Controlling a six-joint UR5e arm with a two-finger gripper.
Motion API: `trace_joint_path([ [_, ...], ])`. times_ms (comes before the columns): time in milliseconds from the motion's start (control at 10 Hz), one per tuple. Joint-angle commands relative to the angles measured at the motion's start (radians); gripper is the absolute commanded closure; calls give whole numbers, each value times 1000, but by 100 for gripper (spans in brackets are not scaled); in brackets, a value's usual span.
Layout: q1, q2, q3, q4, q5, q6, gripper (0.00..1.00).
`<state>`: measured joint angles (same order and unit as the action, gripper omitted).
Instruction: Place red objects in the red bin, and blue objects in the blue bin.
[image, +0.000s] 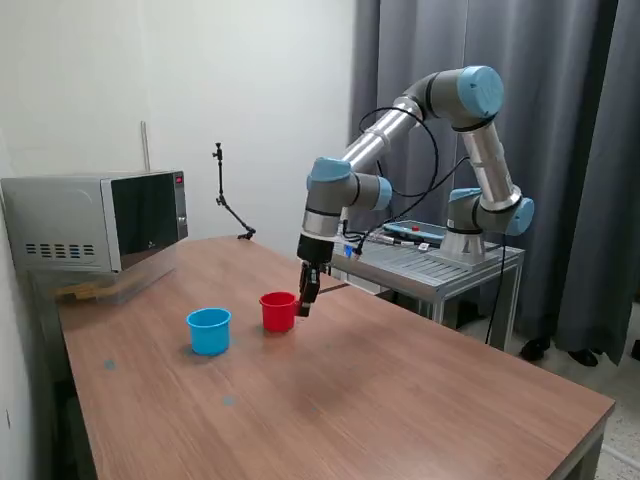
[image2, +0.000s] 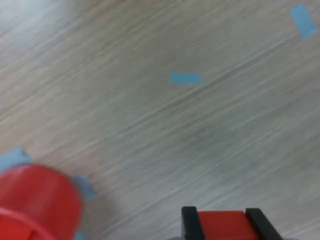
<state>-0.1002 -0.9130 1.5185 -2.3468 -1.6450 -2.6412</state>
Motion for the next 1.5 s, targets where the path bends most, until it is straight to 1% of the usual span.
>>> trace_joint_path([
  [0,-41,-6,14,11,-6,-6,100],
  [200,-76,-18,20,11,-7,-13,100],
  [300,-94,-21,20,11,-7,-29,100],
  [600,-121,-23,26,12,-9,-33,100],
  [700,-133,-30,37,17,-25,-33,100],
  [900,-148,-41,69,17,-29,-33,100],
  [1000,-170,-61,89,17,-29,-31,100],
  [1200,-176,-67,114,17,-29,-29,100],
  [1400,-182,-73,118,17,-27,-28,100],
])
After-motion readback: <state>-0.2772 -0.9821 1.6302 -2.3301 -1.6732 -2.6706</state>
